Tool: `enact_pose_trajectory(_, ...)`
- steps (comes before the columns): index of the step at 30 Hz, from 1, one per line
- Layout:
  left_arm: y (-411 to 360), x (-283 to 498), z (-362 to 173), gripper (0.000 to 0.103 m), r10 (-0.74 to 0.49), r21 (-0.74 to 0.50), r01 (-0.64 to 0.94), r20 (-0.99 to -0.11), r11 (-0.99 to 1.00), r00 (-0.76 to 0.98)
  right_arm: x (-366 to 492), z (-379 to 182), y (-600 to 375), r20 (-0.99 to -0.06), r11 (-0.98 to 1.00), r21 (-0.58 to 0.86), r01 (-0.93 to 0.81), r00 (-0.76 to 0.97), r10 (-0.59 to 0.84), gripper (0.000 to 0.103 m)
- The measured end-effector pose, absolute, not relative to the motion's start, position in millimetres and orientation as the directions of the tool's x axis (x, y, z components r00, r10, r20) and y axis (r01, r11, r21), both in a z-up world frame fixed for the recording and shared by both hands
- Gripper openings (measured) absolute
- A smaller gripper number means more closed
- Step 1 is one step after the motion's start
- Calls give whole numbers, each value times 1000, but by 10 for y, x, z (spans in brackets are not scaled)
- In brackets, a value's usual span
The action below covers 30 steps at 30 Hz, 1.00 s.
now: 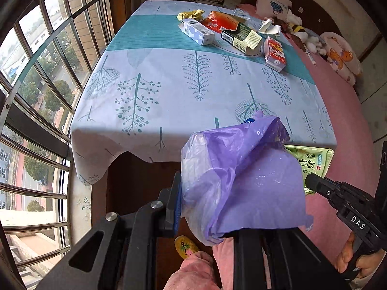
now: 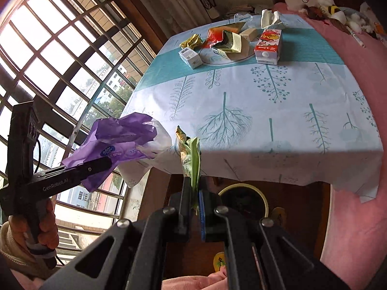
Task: Collect trash
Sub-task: 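Carry the purple bag and green wrapper down over the bin with both tools, then open both tools to drop the bag and wrapper into the bin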
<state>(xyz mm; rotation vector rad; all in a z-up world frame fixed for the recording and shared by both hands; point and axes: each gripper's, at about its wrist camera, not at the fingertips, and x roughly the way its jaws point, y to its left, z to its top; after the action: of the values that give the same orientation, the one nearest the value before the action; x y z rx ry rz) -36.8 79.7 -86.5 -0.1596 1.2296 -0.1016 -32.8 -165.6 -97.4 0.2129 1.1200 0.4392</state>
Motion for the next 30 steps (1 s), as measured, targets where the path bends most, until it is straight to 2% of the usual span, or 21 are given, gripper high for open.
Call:
enact_pose_trajectory(10, 529, -602, -1801, 18, -160, -164, -8, -971, 986, 180, -561, -1777, -1675, -898, 923, 339, -184, 230, 376, 5)
enact_pose_trajectory(18, 232, -511, -3000, 21, -121, -120, 19, -988, 993, 96, -458, -2998, -1693, -940, 945, 305, -114, 126, 318, 5)
enact_pose_trajectory(21, 109, -442, -3417, 25, -102, -99, 43, -991, 994, 90, -380, -3464, -1663, -955, 955, 273, -115, 90, 284, 5)
enact_pose_trajectory(25, -29, -378, -3821, 39, -96, -88, 84, -991, 993, 88, -283, -3943, -1627, -967, 965, 233, -119, 77, 243, 8)
enact_pose_trajectory(26, -60, -354, -3912, 50, -100, -92, 93, -992, 991, 82, -262, -4036, -1627, -970, 969, 220, -114, 80, 230, 8)
enact_pose_trajectory(27, -76, -346, -3983, 57, -102, -94, 98, -992, 991, 77, -241, -4118, -1626, -974, 973, 204, -107, 81, 213, 8)
enact_pose_trajectory(28, -81, -340, -4042, 69, -104, -97, 100, -992, 990, 72, -222, -4190, -1626, -975, 974, 200, -102, 79, 209, 12)
enact_pose_trajectory(29, -85, -331, -4090, 73, -107, -100, 97, -992, 990, 68, -208, -4247, -1628, -975, 974, 202, -98, 79, 210, 21)
enact_pose_trajectory(30, -84, -326, -4136, 74, -105, -99, 93, -992, 991, 65, -198, -4292, -1629, -975, 976, 197, -97, 81, 205, 26)
